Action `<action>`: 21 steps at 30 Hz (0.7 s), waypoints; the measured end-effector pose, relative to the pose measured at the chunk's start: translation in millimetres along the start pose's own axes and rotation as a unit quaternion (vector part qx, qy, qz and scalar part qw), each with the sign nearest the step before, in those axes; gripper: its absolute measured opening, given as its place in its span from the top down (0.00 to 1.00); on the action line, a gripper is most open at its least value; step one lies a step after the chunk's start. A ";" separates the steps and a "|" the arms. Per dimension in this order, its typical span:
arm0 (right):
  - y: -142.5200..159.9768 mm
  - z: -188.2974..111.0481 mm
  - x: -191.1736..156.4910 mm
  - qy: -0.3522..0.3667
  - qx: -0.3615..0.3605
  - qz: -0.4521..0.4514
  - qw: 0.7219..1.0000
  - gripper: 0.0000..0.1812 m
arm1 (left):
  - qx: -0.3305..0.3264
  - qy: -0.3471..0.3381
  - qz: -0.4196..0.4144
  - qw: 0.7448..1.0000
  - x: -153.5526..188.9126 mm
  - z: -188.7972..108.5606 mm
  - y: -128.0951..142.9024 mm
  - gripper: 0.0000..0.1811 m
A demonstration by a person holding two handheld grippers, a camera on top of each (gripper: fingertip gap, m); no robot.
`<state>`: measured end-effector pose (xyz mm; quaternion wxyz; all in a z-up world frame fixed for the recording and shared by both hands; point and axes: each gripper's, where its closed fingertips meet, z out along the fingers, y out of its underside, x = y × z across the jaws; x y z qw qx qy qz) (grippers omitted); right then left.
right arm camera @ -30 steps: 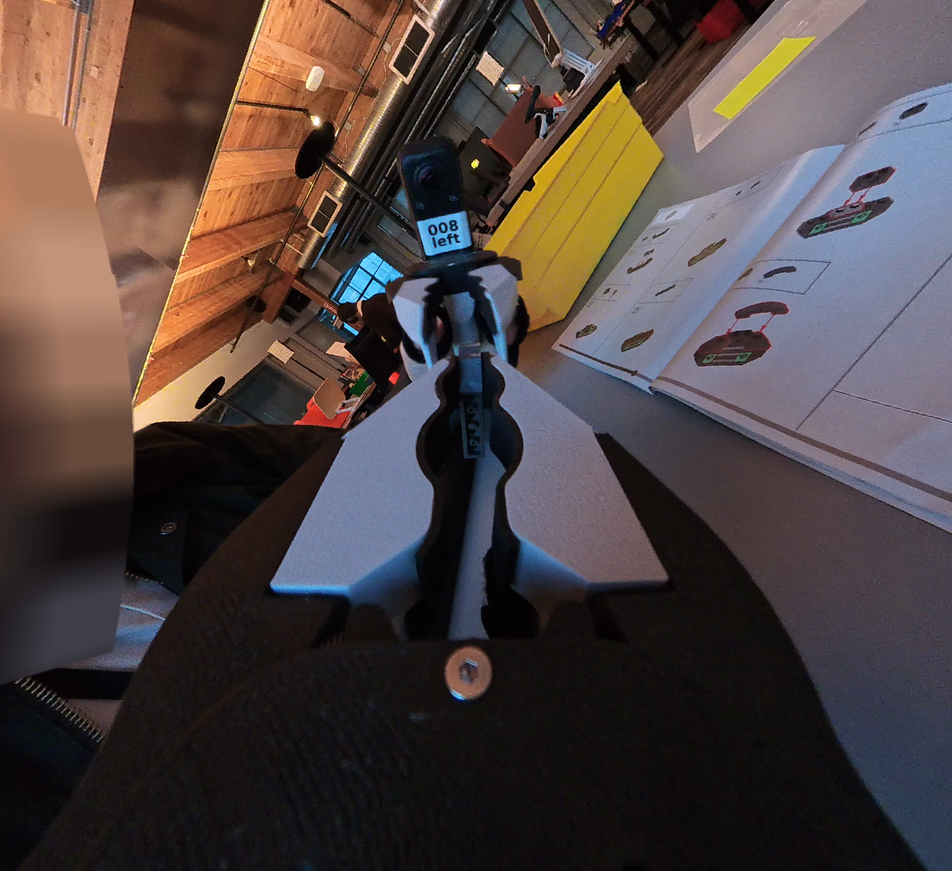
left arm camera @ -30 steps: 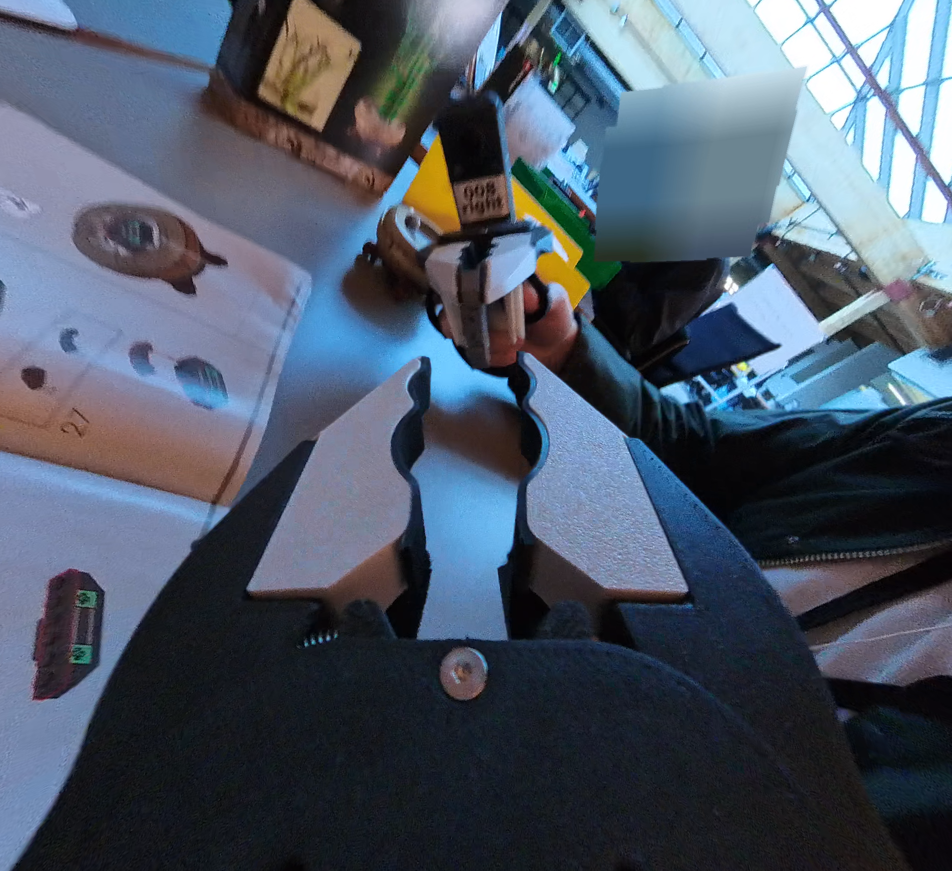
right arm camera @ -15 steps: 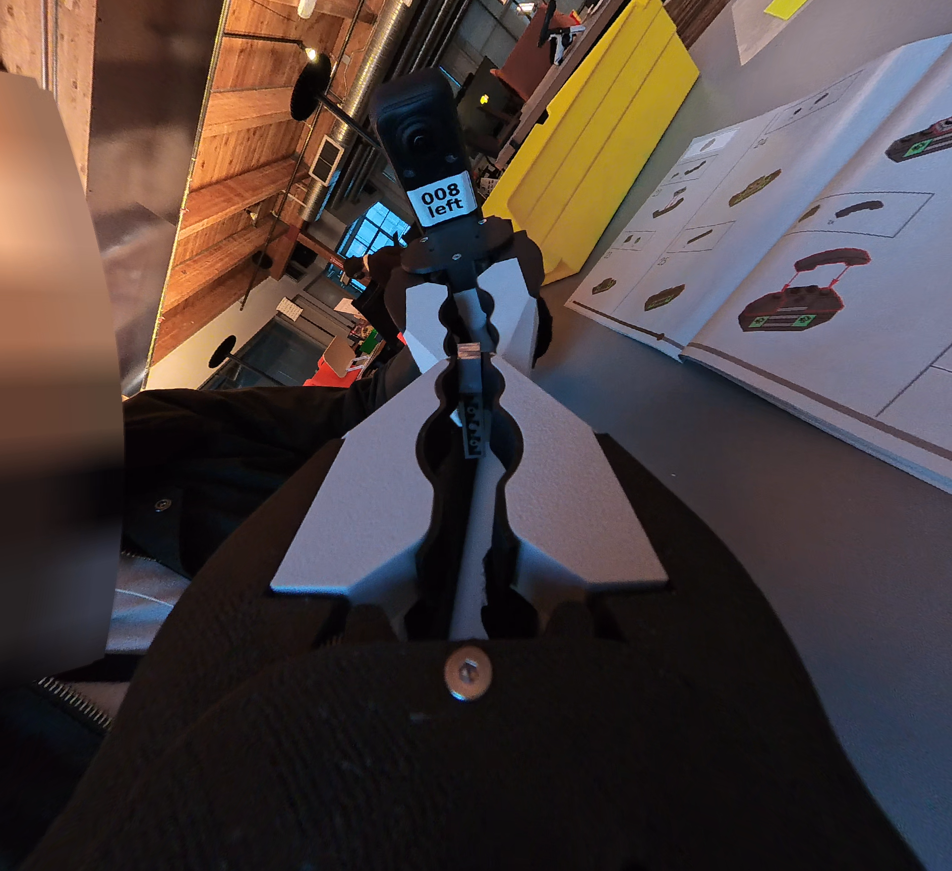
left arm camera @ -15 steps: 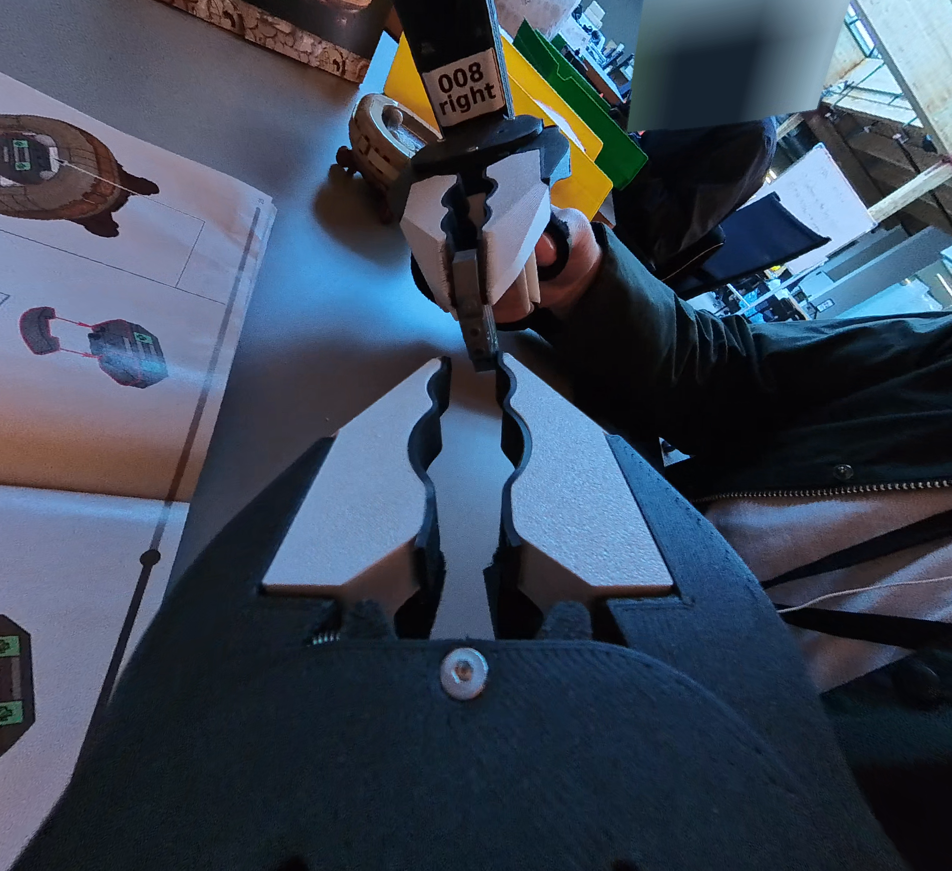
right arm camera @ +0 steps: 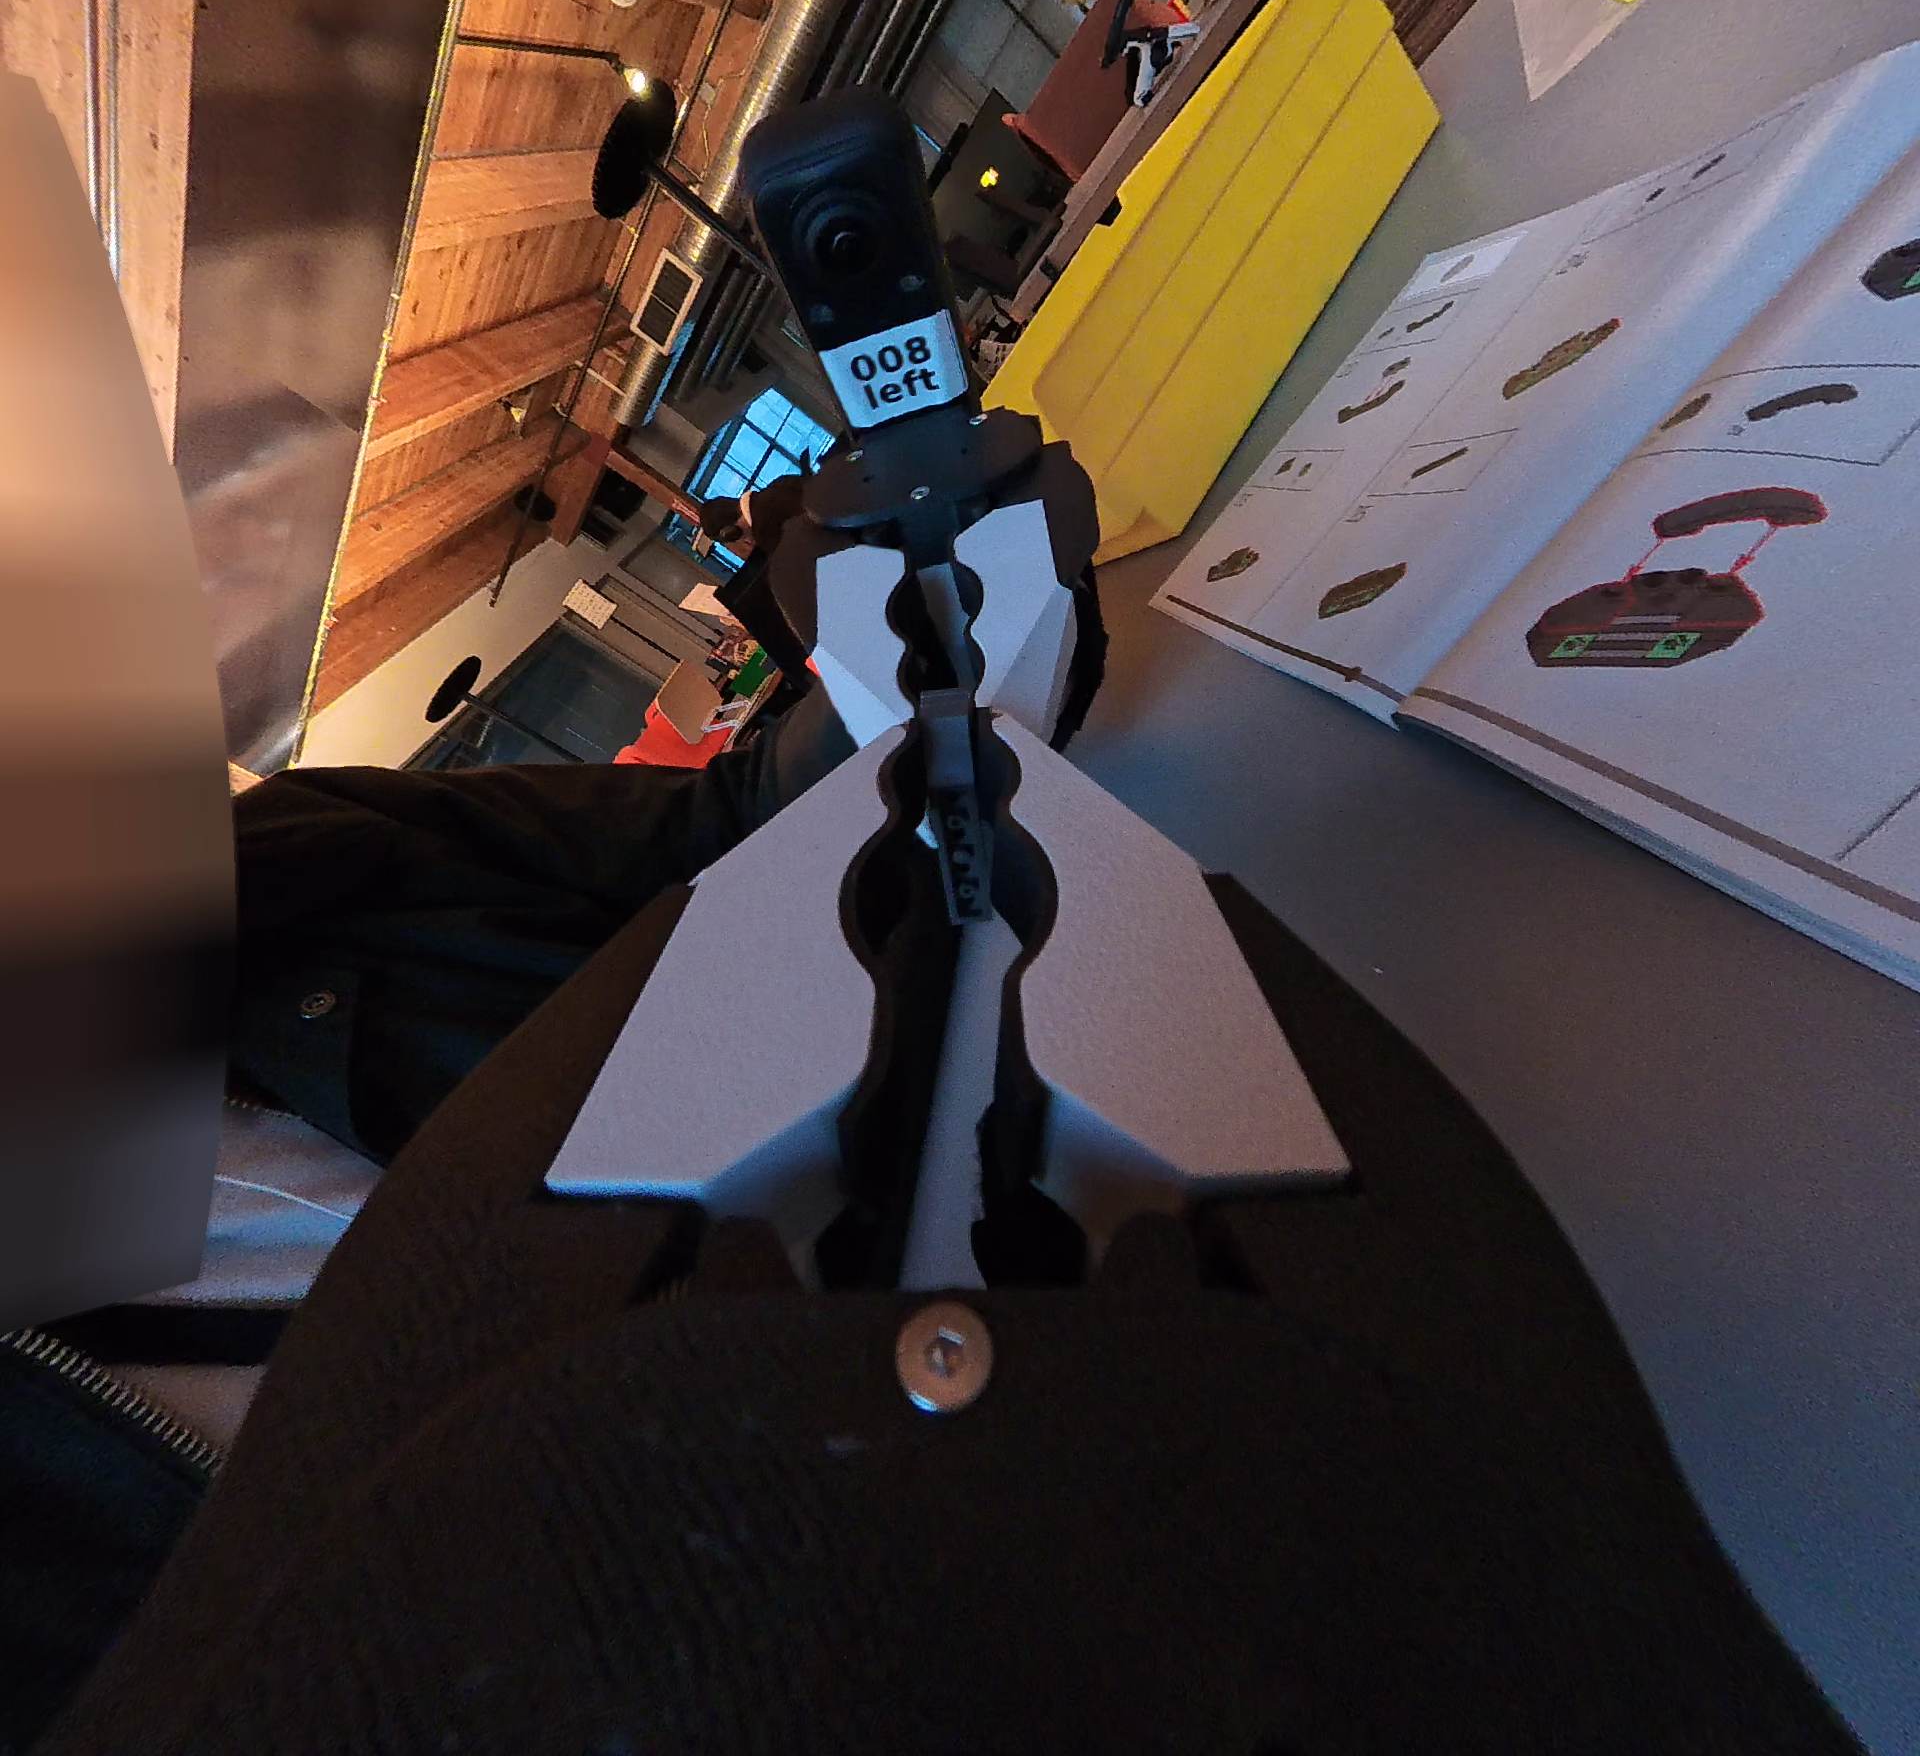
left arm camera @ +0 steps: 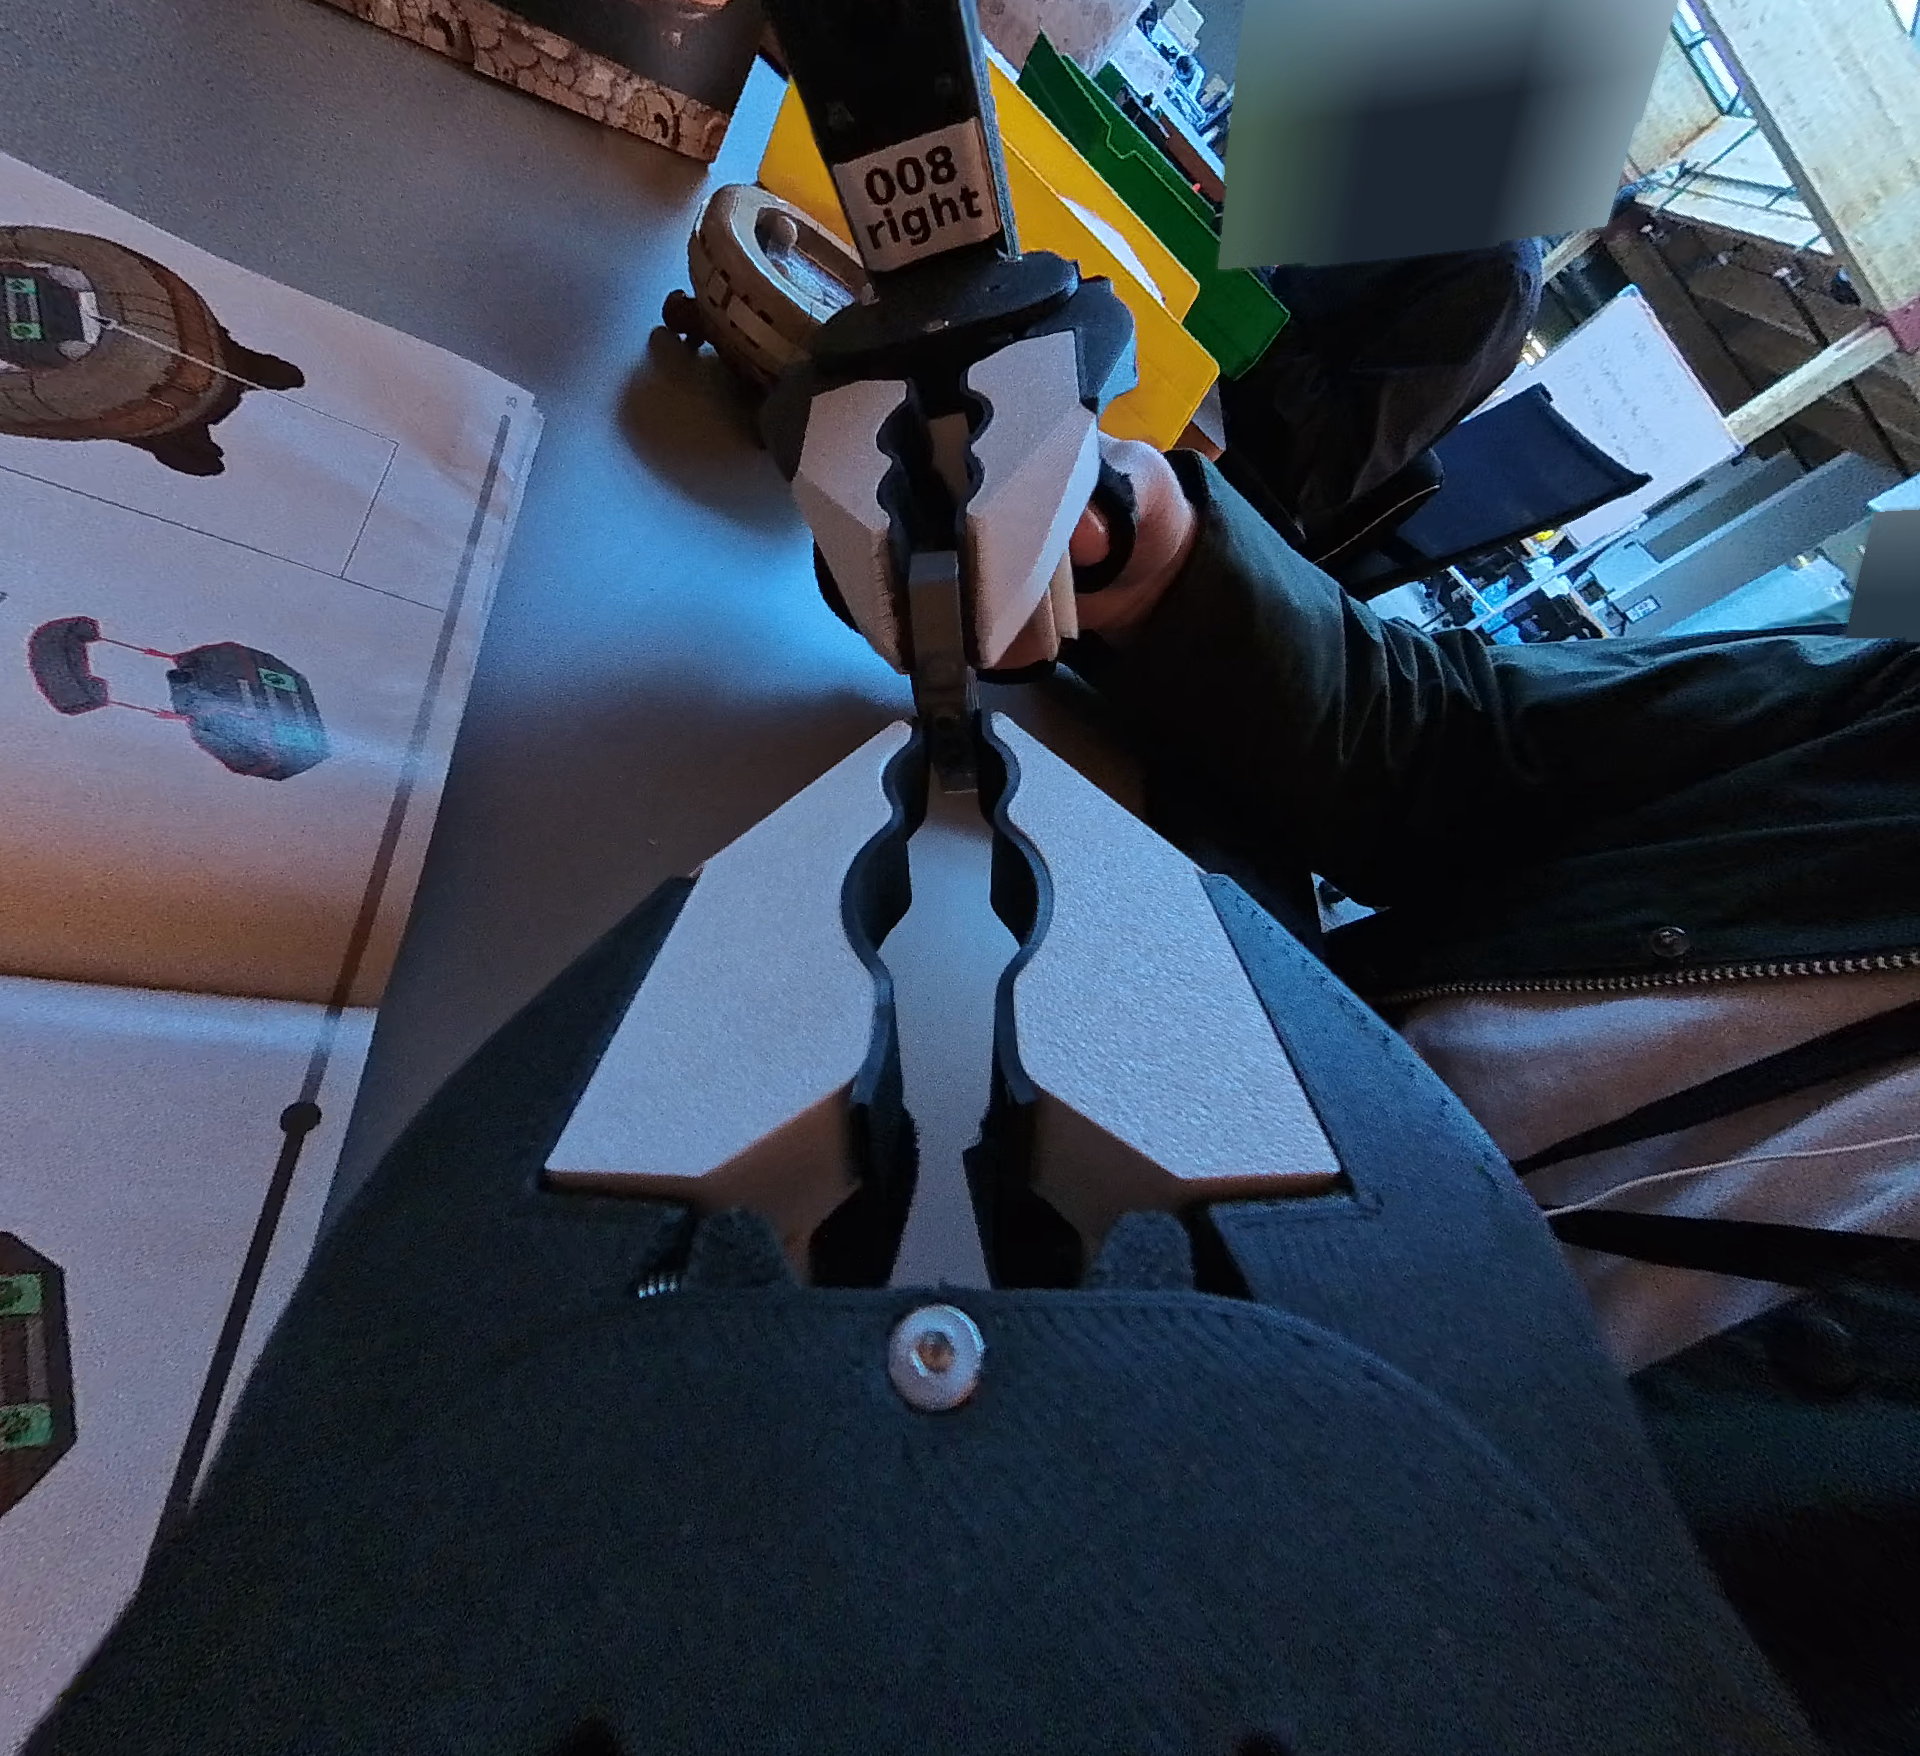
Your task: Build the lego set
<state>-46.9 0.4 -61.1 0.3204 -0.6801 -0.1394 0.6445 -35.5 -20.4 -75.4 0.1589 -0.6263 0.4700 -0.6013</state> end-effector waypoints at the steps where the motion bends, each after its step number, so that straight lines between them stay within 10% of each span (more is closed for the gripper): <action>1: 0.2 0.4 0.3 0.002 -0.001 -0.004 1.000 0.96 | -0.002 0.000 -0.002 1.000 -0.6 -0.7 0.6 0.96; 21: 3.3 -4.1 4.2 0.000 -0.009 0.029 1.000 0.95 | 0.025 0.021 -0.034 0.999 -2.0 -15.5 -8.6 0.93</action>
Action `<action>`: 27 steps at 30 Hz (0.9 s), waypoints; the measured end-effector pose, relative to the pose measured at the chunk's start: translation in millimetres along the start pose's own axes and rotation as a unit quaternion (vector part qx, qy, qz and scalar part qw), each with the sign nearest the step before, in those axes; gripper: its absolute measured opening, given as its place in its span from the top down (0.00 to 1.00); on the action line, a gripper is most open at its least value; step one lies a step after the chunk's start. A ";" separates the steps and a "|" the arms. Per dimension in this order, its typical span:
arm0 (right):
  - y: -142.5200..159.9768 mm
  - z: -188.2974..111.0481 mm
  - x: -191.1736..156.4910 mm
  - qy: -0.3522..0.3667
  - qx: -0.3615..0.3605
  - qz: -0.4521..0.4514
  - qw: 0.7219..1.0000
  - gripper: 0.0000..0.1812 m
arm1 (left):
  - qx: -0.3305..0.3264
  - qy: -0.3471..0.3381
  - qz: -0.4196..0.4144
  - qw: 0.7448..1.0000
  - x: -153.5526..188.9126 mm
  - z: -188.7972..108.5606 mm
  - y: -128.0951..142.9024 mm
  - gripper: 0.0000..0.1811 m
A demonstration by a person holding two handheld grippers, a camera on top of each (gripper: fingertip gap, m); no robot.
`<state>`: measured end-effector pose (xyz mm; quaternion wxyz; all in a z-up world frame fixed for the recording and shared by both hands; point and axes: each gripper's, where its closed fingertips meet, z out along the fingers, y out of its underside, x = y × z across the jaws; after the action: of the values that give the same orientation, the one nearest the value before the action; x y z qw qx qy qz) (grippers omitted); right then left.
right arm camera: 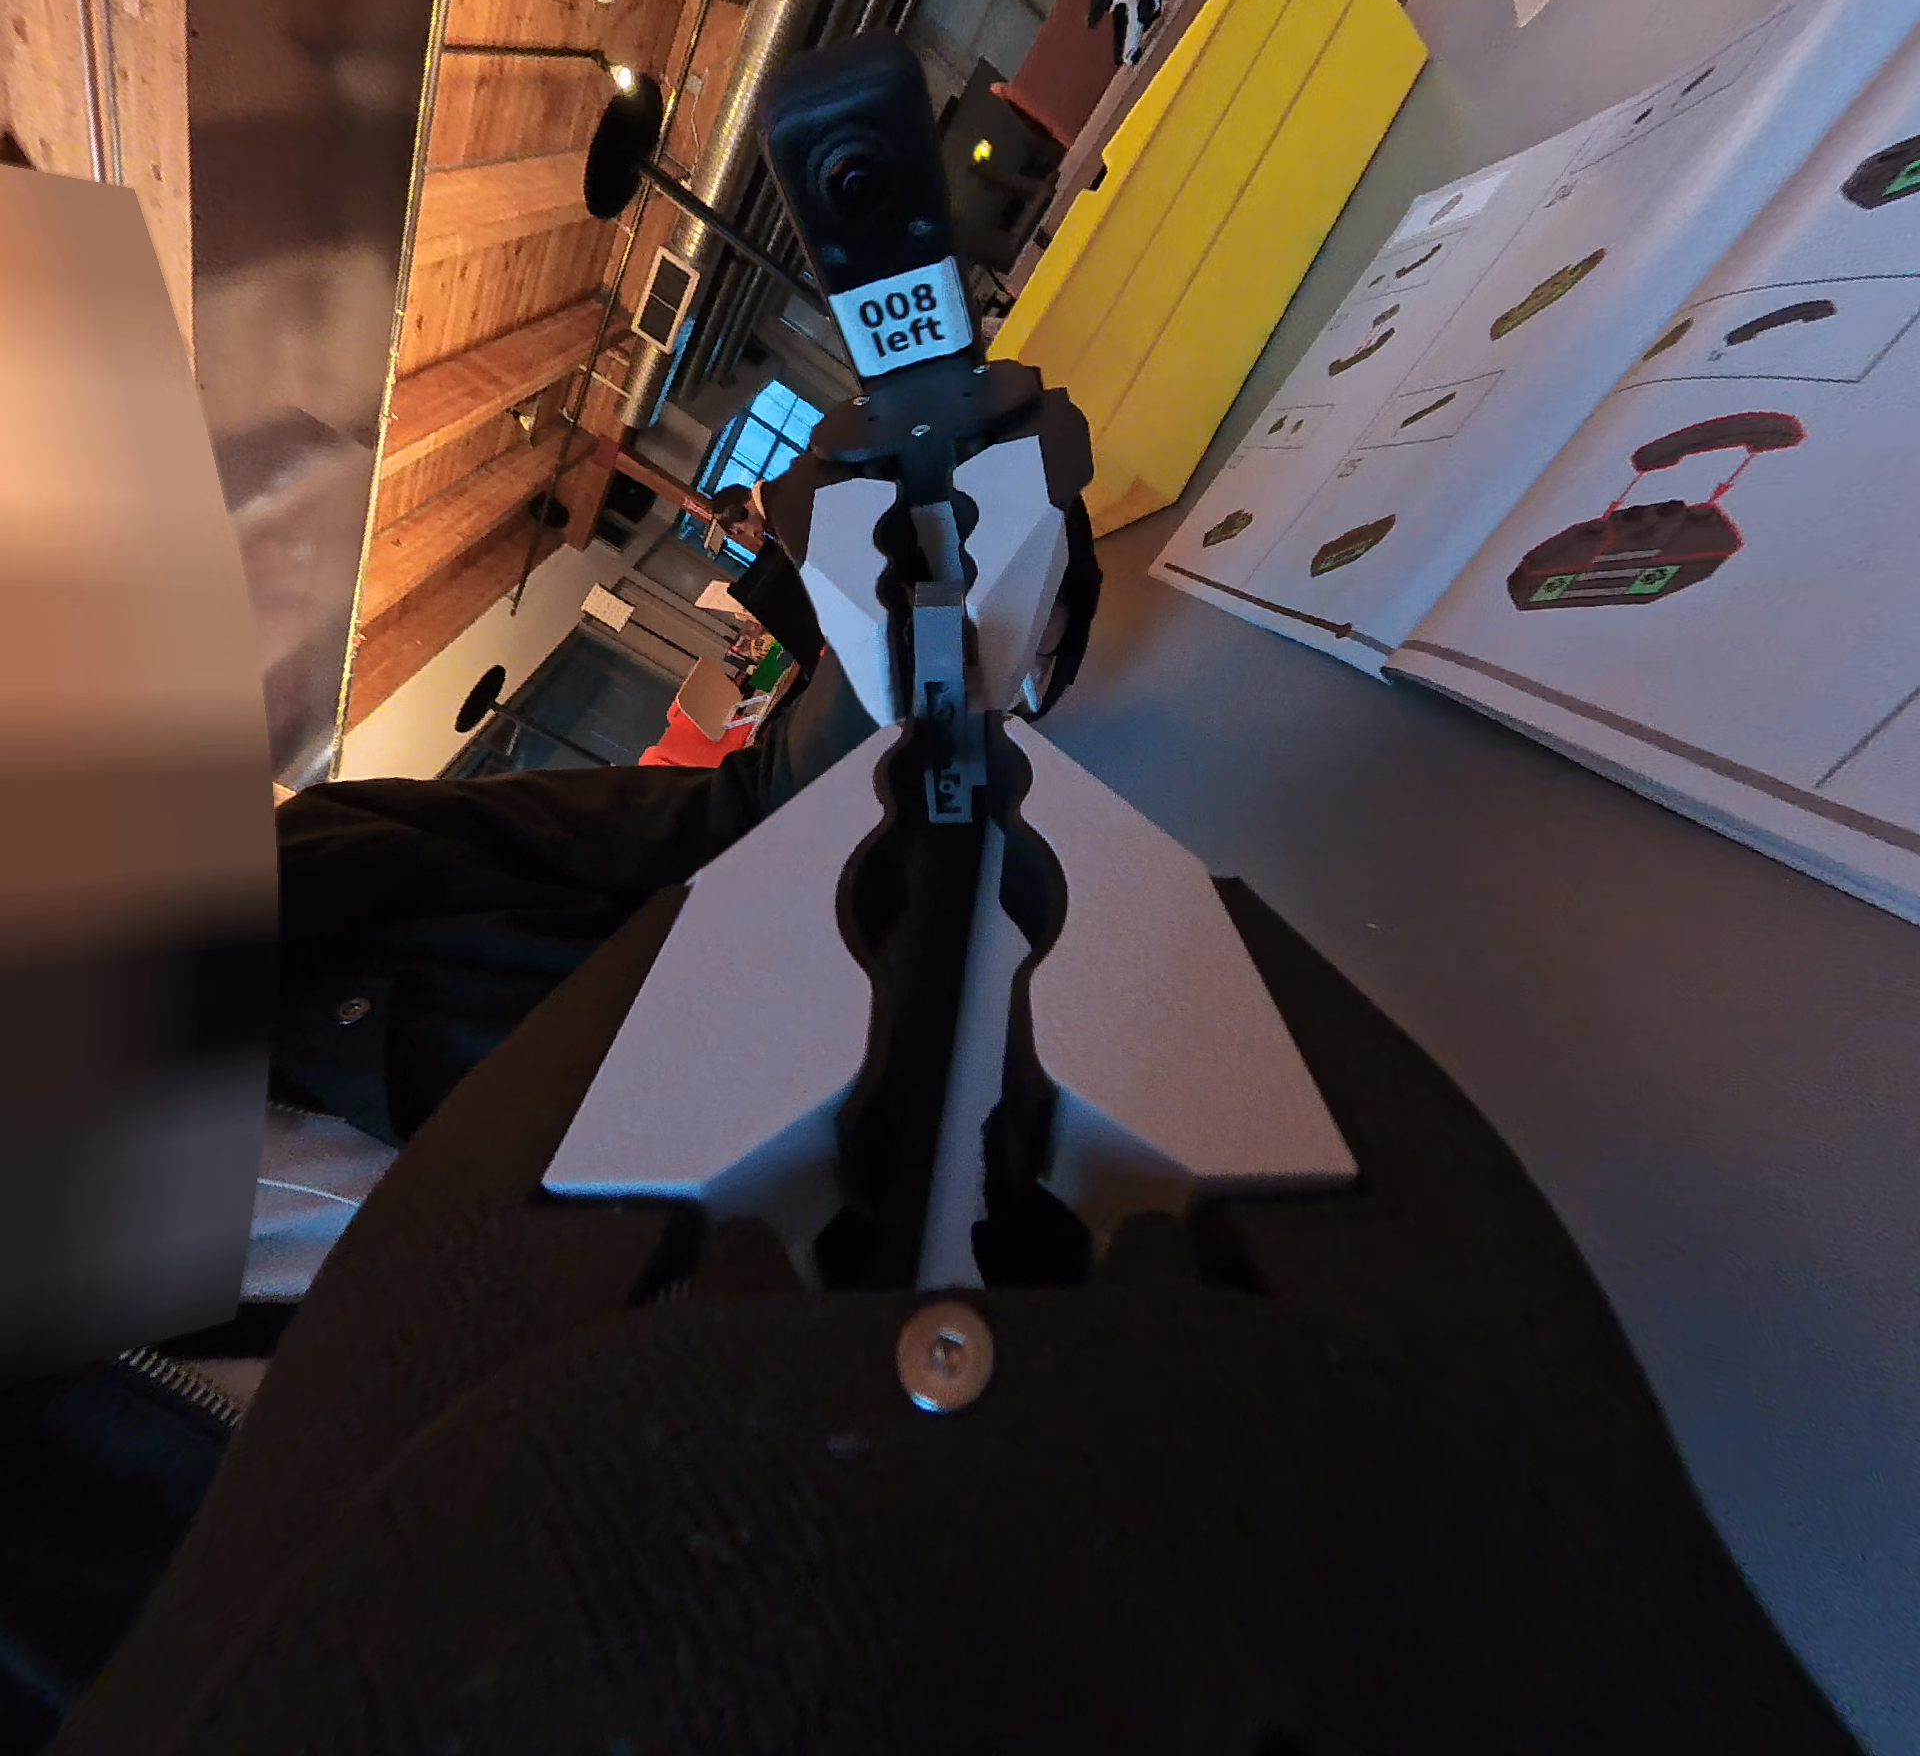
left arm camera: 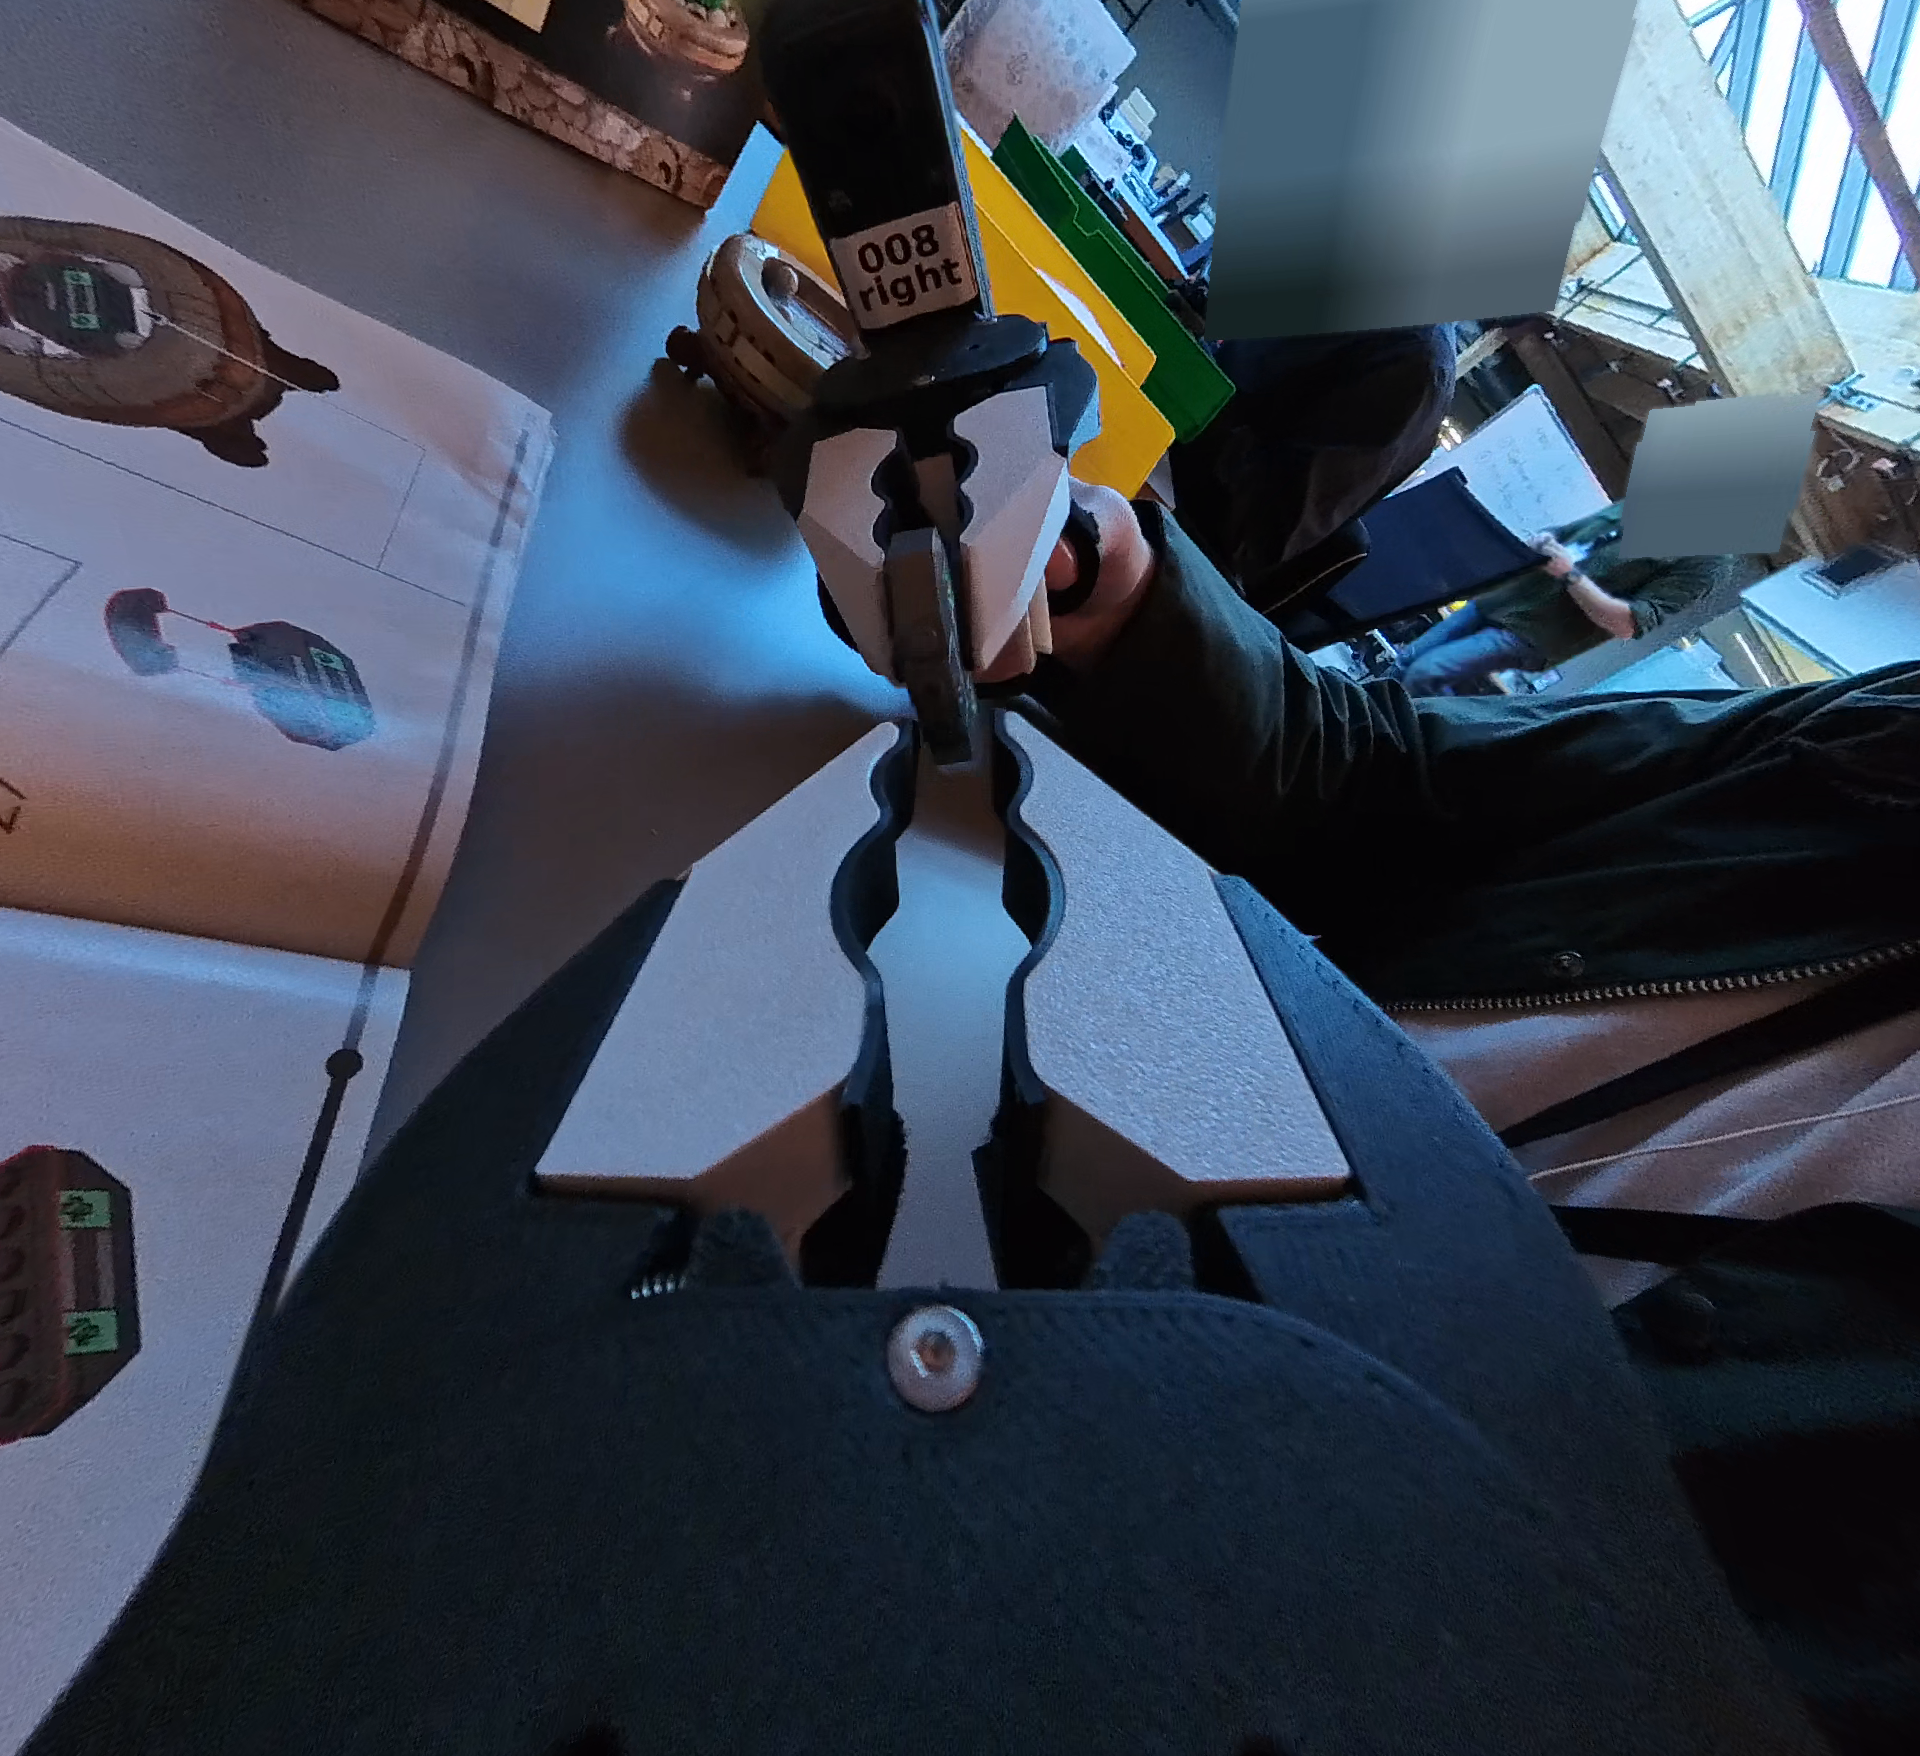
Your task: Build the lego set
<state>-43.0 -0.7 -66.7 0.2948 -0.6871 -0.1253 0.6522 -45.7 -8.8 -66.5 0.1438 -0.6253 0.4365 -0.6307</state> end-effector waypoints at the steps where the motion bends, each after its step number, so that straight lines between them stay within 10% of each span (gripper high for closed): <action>1: -0.9 -0.4 -0.4 -0.002 0.003 0.001 1.000 0.95 | 0.002 0.002 -0.001 1.000 0.0 -0.2 -0.5 0.94; 27: -12.1 2.1 2.2 -0.004 0.056 0.065 0.996 0.95 | 0.008 0.023 -0.036 0.999 0.5 3.3 -0.2 0.95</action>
<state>-42.3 10.7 -61.6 0.2897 -0.6735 -0.0452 0.6786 -42.7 -10.2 -66.5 0.1158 -0.6246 0.4118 -0.6534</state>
